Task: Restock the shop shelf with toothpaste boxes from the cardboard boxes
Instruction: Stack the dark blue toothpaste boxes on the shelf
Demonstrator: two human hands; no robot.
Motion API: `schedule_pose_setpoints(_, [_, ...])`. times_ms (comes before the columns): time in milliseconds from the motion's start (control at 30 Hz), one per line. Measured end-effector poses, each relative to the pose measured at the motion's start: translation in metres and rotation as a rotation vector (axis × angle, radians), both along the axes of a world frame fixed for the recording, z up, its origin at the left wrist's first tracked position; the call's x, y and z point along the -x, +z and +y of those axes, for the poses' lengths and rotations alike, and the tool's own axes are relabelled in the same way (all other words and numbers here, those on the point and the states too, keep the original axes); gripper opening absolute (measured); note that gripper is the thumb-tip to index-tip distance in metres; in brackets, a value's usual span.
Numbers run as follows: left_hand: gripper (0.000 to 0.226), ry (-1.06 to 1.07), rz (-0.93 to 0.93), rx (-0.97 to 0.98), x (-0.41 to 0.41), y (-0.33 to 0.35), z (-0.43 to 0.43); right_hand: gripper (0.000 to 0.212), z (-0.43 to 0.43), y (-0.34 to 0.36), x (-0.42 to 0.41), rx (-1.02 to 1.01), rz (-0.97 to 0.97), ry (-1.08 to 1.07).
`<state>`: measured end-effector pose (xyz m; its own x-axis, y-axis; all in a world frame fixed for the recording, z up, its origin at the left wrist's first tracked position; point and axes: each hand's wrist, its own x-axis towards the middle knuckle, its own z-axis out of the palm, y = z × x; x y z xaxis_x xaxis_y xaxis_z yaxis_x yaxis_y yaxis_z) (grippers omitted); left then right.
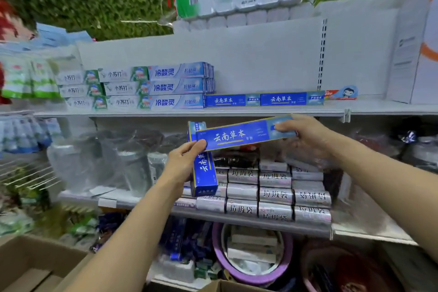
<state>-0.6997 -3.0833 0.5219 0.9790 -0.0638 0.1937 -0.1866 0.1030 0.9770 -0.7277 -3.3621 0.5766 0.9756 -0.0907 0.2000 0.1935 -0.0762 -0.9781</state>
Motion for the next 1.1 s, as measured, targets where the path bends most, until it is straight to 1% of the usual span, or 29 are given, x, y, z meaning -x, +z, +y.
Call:
schedule_pose_setpoints(100, [0.026, 0.006, -0.033, -0.007, -0.008, 0.032, -0.009, 0.036, -0.026, 0.029, -0.009, 0.303, 0.092, 0.112])
schedule_pose_setpoints(167, [0.024, 0.011, -0.067, 0.001, -0.013, 0.051, -0.02, 0.03, -0.039, 0.048, -0.017, 0.404, 0.088, 0.139])
schedule_pose_setpoints(233, [0.026, 0.04, -0.106, 0.01, -0.02, 0.067, -0.031, 0.024, -0.051, 0.064, -0.026, 0.434, 0.028, 0.133])
schedule_pose_setpoints(333, [0.025, 0.122, -0.118, 0.052, -0.038, 0.09, -0.049, 0.028, -0.069, 0.085, -0.045, 0.429, -0.072, 0.094])
schedule_pose_setpoints(433, [0.041, 0.193, -0.093, 0.115, -0.06, 0.108, -0.065, 0.028, -0.084, 0.1, -0.069, 0.45, -0.147, 0.001])
schedule_pose_setpoints(567, [0.048, 0.259, -0.071, 0.085, -0.09, 0.111, -0.067, 0.022, -0.092, 0.109, -0.108, 0.548, -0.184, -0.132])
schedule_pose_setpoints(633, [0.048, 0.28, -0.054, 0.079, -0.103, 0.107, -0.061, 0.015, -0.088, 0.108, -0.125, 0.595, -0.182, -0.167])
schedule_pose_setpoints(700, [0.047, 0.289, -0.037, 0.085, -0.113, 0.103, -0.055, 0.014, -0.08, 0.1, -0.143, 0.634, -0.169, -0.183])
schedule_pose_setpoints(867, [0.045, 0.248, -0.031, 0.093, -0.131, 0.1, -0.046, 0.03, -0.045, 0.071, -0.185, 0.647, -0.111, -0.237])
schedule_pose_setpoints(933, [0.045, 0.237, -0.033, 0.092, -0.136, 0.1, -0.043, 0.031, -0.032, 0.063, -0.199, 0.732, -0.145, -0.309])
schedule_pose_setpoints(1000, [0.046, 0.23, -0.041, 0.094, -0.14, 0.099, -0.039, 0.026, -0.024, 0.06, -0.211, 0.843, -0.214, -0.4])
schedule_pose_setpoints(1100, [0.046, 0.226, -0.048, 0.082, -0.146, 0.097, -0.035, 0.021, -0.016, 0.06, -0.22, 0.917, -0.234, -0.444])
